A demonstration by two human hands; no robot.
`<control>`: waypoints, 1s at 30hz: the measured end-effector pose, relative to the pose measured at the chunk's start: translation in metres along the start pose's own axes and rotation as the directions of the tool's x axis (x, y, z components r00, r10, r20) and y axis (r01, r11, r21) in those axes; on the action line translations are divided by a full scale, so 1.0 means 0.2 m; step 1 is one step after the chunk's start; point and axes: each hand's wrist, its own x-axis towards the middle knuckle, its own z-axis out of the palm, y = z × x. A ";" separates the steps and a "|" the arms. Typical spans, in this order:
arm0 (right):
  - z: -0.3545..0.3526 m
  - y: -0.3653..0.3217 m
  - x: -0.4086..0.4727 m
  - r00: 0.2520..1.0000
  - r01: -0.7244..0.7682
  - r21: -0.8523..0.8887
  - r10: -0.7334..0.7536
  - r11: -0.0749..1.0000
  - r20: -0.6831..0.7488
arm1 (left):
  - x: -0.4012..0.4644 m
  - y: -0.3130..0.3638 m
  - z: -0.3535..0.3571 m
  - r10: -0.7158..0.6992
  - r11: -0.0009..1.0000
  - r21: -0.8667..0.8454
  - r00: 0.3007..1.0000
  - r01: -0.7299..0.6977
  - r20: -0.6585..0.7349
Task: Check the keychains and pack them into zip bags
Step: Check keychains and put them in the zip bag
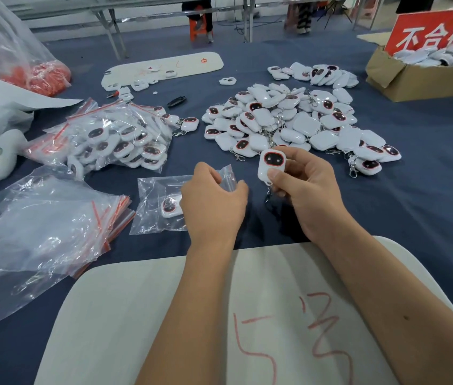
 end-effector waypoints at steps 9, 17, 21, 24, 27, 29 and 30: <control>0.03 -0.04 -0.02 0.998 0.008 0.327 -0.028 0.945 0.058 | 0.01 0.00 -0.03 0.002 0.972 -0.235 0.992 0.029 0.130; 0.06 -0.01 -0.02 0.990 0.069 0.083 -0.078 0.994 0.114 | 0.01 0.03 -0.03 -0.006 0.887 -0.451 0.976 0.105 0.216; 0.07 0.02 -0.03 0.977 0.109 -0.137 -0.081 0.985 0.199 | 0.01 0.04 -0.05 0.088 0.896 -0.442 0.994 -0.050 0.065; 0.08 0.02 -0.04 0.954 0.188 -0.291 -0.103 0.938 0.283 | -0.01 0.06 -0.06 0.223 0.908 -0.350 0.973 -0.229 -0.058; 0.09 0.01 -0.05 0.935 0.217 -0.328 -0.099 0.919 0.341 | -0.02 0.05 -0.06 0.313 0.898 -0.284 0.942 -0.336 -0.124; 0.10 0.00 -0.06 0.925 0.254 -0.383 -0.108 0.888 0.365 | -0.02 0.05 -0.06 0.327 0.898 -0.261 0.934 -0.355 -0.146; 0.11 0.00 -0.06 0.928 0.268 -0.426 -0.112 0.864 0.355 | -0.02 0.04 -0.06 0.328 0.899 -0.252 0.932 -0.359 -0.156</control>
